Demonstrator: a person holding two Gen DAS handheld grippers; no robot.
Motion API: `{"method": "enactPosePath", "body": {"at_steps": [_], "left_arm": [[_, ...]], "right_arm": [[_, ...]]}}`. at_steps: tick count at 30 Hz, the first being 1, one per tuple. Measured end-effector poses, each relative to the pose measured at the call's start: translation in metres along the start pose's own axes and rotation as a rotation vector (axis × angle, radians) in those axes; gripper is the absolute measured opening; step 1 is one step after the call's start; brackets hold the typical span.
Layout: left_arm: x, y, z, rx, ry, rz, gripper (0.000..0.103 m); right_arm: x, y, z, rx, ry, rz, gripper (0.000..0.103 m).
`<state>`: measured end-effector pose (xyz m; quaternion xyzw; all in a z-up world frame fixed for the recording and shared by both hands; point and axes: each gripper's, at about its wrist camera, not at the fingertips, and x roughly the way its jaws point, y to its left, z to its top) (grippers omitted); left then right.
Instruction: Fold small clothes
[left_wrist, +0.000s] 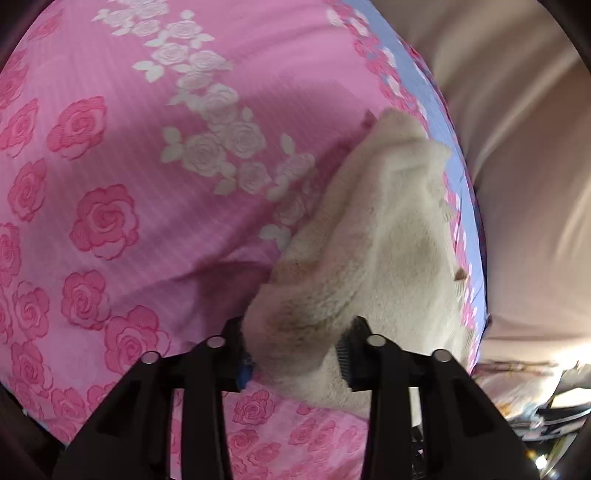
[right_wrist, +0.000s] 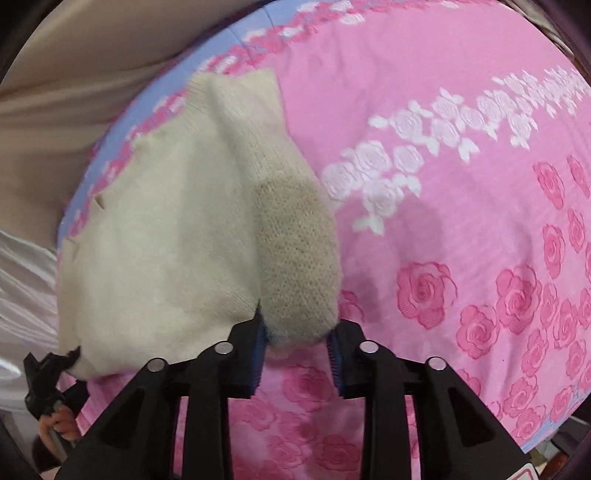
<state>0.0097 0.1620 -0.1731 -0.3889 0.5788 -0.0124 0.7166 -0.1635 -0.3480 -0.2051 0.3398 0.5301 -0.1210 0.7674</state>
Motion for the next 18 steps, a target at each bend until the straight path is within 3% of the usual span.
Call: {"method": "enactPosePath", "body": {"at_steps": [3, 5, 6, 8, 10, 14, 15, 16, 17, 18], "left_arm": [[-0.044, -0.029, 0.008, 0.164, -0.157, 0.065, 0.043], [-0.074, -0.055, 0.013, 0.327, -0.309, 0.163, 0.074], [-0.077, -0.064, 0.016, 0.368, -0.336, 0.171, 0.074], [-0.071, -0.088, 0.035, 0.448, -0.333, 0.148, 0.074], [-0.044, -0.107, 0.055, 0.467, -0.264, 0.107, 0.075], [0.019, -0.119, 0.078, 0.433, -0.166, 0.161, 0.075], [0.035, -0.124, 0.082, 0.430, -0.135, 0.143, 0.074], [0.050, -0.125, 0.086, 0.431, -0.092, 0.134, 0.060], [0.056, -0.125, 0.084, 0.452, -0.059, 0.120, 0.049], [0.062, -0.125, 0.082, 0.488, -0.039, 0.117, 0.021]], "right_arm": [[-0.044, 0.020, 0.019, -0.128, -0.146, -0.083, 0.040], [-0.063, 0.035, 0.038, -0.204, -0.232, -0.099, 0.056], [-0.065, 0.042, 0.050, -0.230, -0.245, -0.082, 0.058], [-0.054, 0.059, 0.078, -0.271, -0.217, -0.062, 0.058], [-0.033, 0.074, 0.102, -0.297, -0.173, -0.035, 0.058], [0.021, 0.099, 0.132, -0.312, -0.106, -0.067, 0.058], [0.035, 0.101, 0.135, -0.308, -0.076, -0.063, 0.058], [0.046, 0.101, 0.137, -0.303, -0.050, -0.064, 0.044], [0.053, 0.101, 0.136, -0.304, -0.030, -0.073, 0.006], [0.054, 0.100, 0.134, -0.307, -0.027, -0.075, 0.006]]}}
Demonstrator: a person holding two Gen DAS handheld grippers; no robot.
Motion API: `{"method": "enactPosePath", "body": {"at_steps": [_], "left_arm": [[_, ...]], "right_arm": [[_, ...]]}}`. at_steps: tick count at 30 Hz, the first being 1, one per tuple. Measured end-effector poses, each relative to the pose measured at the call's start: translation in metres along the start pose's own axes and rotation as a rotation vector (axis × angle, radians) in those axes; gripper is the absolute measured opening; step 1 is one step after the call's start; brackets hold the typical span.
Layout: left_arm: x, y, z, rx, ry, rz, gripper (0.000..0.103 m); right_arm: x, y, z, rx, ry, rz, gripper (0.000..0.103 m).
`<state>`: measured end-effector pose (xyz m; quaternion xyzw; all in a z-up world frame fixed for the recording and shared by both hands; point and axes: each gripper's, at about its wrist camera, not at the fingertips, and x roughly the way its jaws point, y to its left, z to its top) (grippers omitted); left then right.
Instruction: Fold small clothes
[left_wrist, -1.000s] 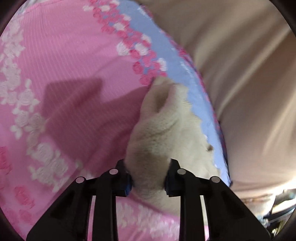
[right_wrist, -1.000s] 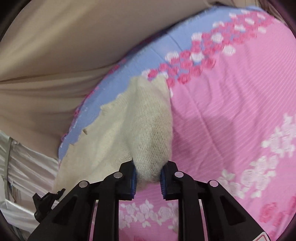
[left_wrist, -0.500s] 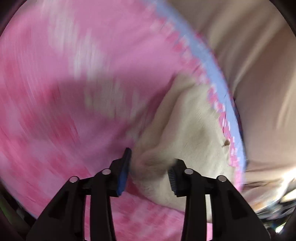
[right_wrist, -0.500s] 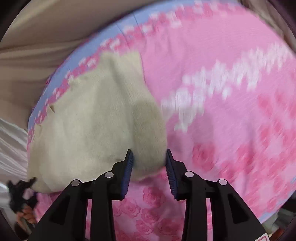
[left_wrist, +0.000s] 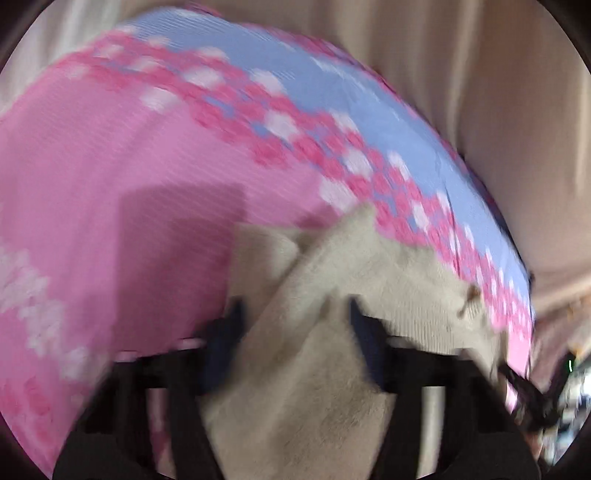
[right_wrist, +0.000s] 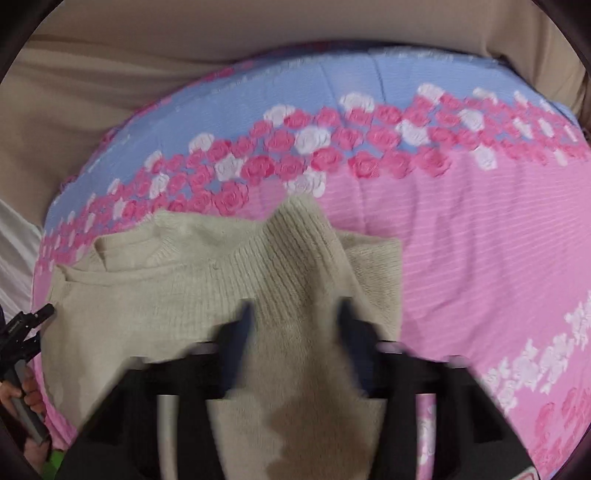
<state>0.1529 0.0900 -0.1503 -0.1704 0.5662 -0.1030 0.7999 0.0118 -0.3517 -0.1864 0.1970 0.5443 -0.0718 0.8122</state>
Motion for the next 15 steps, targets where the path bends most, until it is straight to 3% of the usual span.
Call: {"method": "enactPosePath", "body": {"at_steps": [2, 4, 6, 9, 11, 12, 15], "left_arm": [[-0.005, -0.005, 0.002, 0.033, -0.018, -0.008, 0.015], [-0.032, -0.005, 0.004, 0.016, -0.085, -0.083, 0.015], [-0.040, -0.008, 0.010, 0.013, -0.107, -0.096, 0.015], [-0.020, -0.008, 0.020, 0.012, -0.102, -0.046, 0.018], [0.012, -0.003, 0.021, -0.002, -0.037, 0.056, 0.031], [0.015, 0.000, 0.020, -0.015, -0.043, 0.064, 0.032], [-0.014, -0.001, 0.017, -0.054, -0.104, 0.035, 0.039]], "right_arm": [[-0.025, -0.001, 0.001, 0.004, -0.087, 0.032, 0.005], [-0.060, -0.005, 0.004, 0.025, -0.181, 0.057, 0.005], [-0.076, -0.012, 0.012, 0.049, -0.229, 0.065, 0.005], [-0.044, -0.022, 0.026, 0.048, -0.159, 0.030, 0.006], [-0.001, -0.028, 0.025, 0.040, -0.032, -0.037, 0.006], [0.004, -0.029, 0.021, 0.045, -0.025, -0.046, 0.006], [-0.038, -0.027, 0.003, 0.094, -0.158, -0.007, 0.013]]}}
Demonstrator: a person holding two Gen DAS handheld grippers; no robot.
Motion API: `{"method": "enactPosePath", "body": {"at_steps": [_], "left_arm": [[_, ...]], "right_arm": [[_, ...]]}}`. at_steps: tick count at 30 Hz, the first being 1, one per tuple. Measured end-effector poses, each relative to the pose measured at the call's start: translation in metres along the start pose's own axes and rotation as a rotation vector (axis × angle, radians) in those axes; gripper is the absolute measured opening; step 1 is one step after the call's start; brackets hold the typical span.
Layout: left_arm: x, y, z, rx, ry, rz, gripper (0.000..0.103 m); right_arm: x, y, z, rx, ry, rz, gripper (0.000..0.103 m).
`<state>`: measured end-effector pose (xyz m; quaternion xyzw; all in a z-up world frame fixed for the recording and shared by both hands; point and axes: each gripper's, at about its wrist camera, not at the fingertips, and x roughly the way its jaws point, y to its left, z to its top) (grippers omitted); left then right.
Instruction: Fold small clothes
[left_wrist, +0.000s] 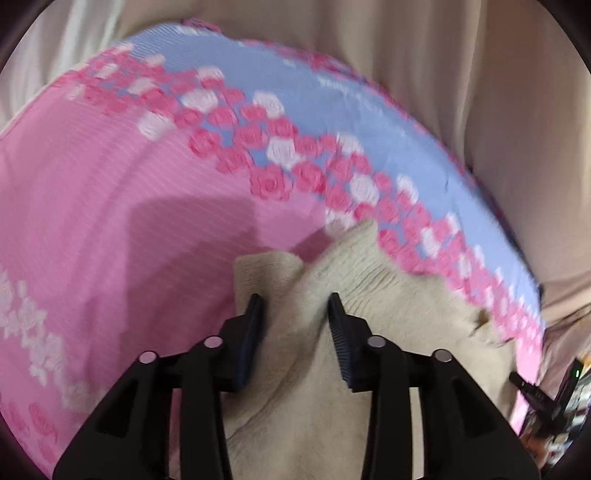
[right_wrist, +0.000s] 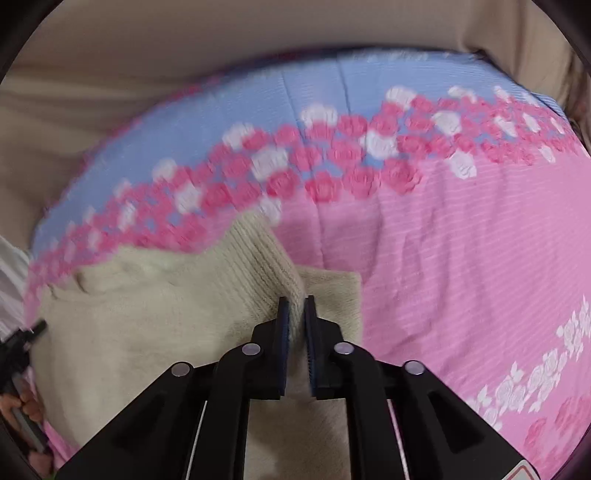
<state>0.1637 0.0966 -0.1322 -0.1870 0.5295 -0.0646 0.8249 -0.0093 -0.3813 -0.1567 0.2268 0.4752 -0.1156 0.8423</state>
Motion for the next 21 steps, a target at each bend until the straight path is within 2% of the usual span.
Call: {"method": "enactPosePath", "body": {"at_steps": [1, 2, 4, 7, 10, 12, 13, 15, 16, 18, 21], "left_arm": [[-0.020, 0.004, -0.002, -0.014, -0.041, -0.035, 0.045], [-0.033, 0.008, -0.004, -0.020, -0.076, -0.047, 0.056], [-0.053, 0.017, -0.010, -0.030, -0.116, -0.020, 0.065], [-0.065, 0.029, -0.032, -0.033, -0.094, 0.001, 0.065], [-0.074, 0.020, -0.059, 0.011, -0.088, -0.002, 0.065], [-0.073, 0.007, -0.078, 0.076, -0.081, -0.006, 0.065], [-0.068, 0.001, -0.085, 0.110, -0.067, -0.005, 0.066], [-0.053, -0.007, -0.098, 0.166, -0.019, 0.051, 0.066], [-0.048, -0.007, -0.102, 0.163, -0.001, 0.074, 0.065], [-0.052, 0.003, -0.104, 0.100, -0.012, 0.045, 0.066], [-0.056, 0.023, -0.102, 0.001, -0.030, 0.013, 0.066]], "right_arm": [[-0.019, 0.003, -0.007, 0.003, -0.046, 0.008, 0.020], [-0.037, 0.007, -0.016, 0.000, -0.085, 0.041, 0.025], [-0.051, 0.020, -0.033, -0.019, -0.074, 0.109, 0.025], [-0.044, 0.056, -0.063, -0.098, 0.004, 0.184, 0.018], [-0.013, 0.086, -0.086, -0.197, 0.086, 0.160, 0.015], [0.010, 0.083, -0.091, -0.189, 0.144, 0.091, 0.015], [0.017, 0.079, -0.091, -0.163, 0.166, 0.086, 0.009], [0.005, 0.079, -0.082, -0.112, 0.153, 0.140, 0.010], [-0.003, 0.086, -0.077, -0.117, 0.141, 0.167, 0.010], [-0.013, 0.113, -0.072, -0.173, 0.134, 0.222, 0.012], [0.003, 0.155, -0.075, -0.280, 0.156, 0.233, 0.012]]}}
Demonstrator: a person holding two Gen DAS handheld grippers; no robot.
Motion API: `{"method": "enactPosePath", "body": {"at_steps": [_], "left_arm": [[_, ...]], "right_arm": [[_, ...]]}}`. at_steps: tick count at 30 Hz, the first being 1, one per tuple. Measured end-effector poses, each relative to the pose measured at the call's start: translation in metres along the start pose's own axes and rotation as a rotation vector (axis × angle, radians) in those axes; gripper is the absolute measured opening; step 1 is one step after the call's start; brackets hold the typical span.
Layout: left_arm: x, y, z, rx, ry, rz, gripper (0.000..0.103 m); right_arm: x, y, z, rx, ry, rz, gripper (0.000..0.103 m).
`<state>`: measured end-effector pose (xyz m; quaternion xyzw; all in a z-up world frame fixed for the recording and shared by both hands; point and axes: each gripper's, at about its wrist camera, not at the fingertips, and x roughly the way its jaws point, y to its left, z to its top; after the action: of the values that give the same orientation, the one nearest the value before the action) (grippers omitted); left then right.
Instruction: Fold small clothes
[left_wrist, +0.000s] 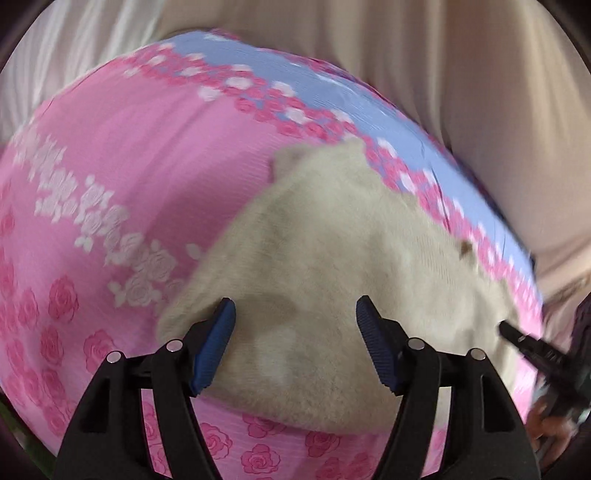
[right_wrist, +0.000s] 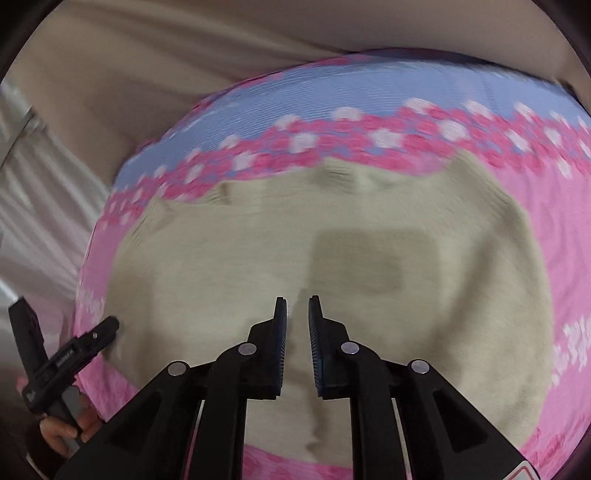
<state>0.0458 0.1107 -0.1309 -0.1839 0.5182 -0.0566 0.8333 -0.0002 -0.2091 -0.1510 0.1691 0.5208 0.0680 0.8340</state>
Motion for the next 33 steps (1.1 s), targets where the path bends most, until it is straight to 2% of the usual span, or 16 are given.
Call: {"method": "enactPosePath", "body": {"at_steps": [2, 3, 4, 5, 8, 10, 12, 15, 16, 18, 21, 23, 25, 28, 30, 33], "left_arm": [[0.007, 0.013, 0.001, -0.029, 0.036, 0.003, 0.066], [0.014, 0.020, 0.001, -0.031, 0.061, 0.008, 0.066], [0.016, 0.024, 0.000, -0.032, 0.074, 0.023, 0.065], [0.016, 0.029, -0.001, -0.042, 0.083, 0.020, 0.064], [-0.002, 0.034, -0.003, -0.071, 0.052, -0.030, 0.066], [-0.011, 0.038, -0.005, -0.086, 0.032, -0.060, 0.070], [-0.011, 0.051, -0.010, -0.152, 0.038, -0.107, 0.071], [-0.011, 0.067, -0.017, -0.257, 0.058, -0.159, 0.071], [-0.012, 0.072, -0.020, -0.276, 0.059, -0.171, 0.072], [-0.011, 0.078, -0.024, -0.286, 0.081, -0.143, 0.073], [-0.011, 0.093, -0.033, -0.327, 0.103, -0.145, 0.073], [-0.010, 0.097, -0.038, -0.347, 0.113, -0.162, 0.073], [-0.008, 0.096, -0.039, -0.349, 0.119, -0.169, 0.073], [-0.002, 0.095, -0.038, -0.367, 0.122, -0.204, 0.078], [0.003, 0.097, -0.035, -0.419, 0.114, -0.218, 0.084], [0.012, 0.094, -0.029, -0.466, 0.099, -0.273, 0.085]], "right_arm": [[0.042, 0.012, -0.002, -0.049, 0.094, -0.042, 0.012], [0.053, 0.014, -0.004, -0.059, 0.097, -0.064, 0.012], [0.051, 0.018, -0.003, -0.063, 0.065, -0.079, 0.012], [0.047, 0.025, 0.001, -0.059, 0.079, -0.088, 0.015], [0.023, 0.049, 0.006, -0.082, 0.027, 0.003, 0.014], [0.022, 0.065, 0.010, -0.128, 0.022, 0.006, 0.015], [0.042, 0.078, 0.014, -0.162, 0.054, -0.015, 0.014], [0.077, 0.076, 0.016, -0.159, 0.131, -0.063, 0.014], [0.083, 0.076, 0.016, -0.158, 0.131, -0.066, 0.014], [0.076, 0.083, 0.023, -0.155, 0.124, -0.077, 0.014], [0.059, 0.106, 0.031, -0.178, 0.085, -0.001, 0.014], [0.073, 0.125, 0.032, -0.235, 0.114, 0.000, 0.014], [0.107, 0.136, 0.029, -0.284, 0.186, -0.061, 0.014], [0.116, 0.141, 0.039, -0.247, 0.176, -0.073, 0.015], [0.095, 0.138, 0.044, -0.180, 0.133, 0.012, 0.016], [0.061, 0.125, 0.036, -0.174, 0.047, -0.014, 0.016]]}}
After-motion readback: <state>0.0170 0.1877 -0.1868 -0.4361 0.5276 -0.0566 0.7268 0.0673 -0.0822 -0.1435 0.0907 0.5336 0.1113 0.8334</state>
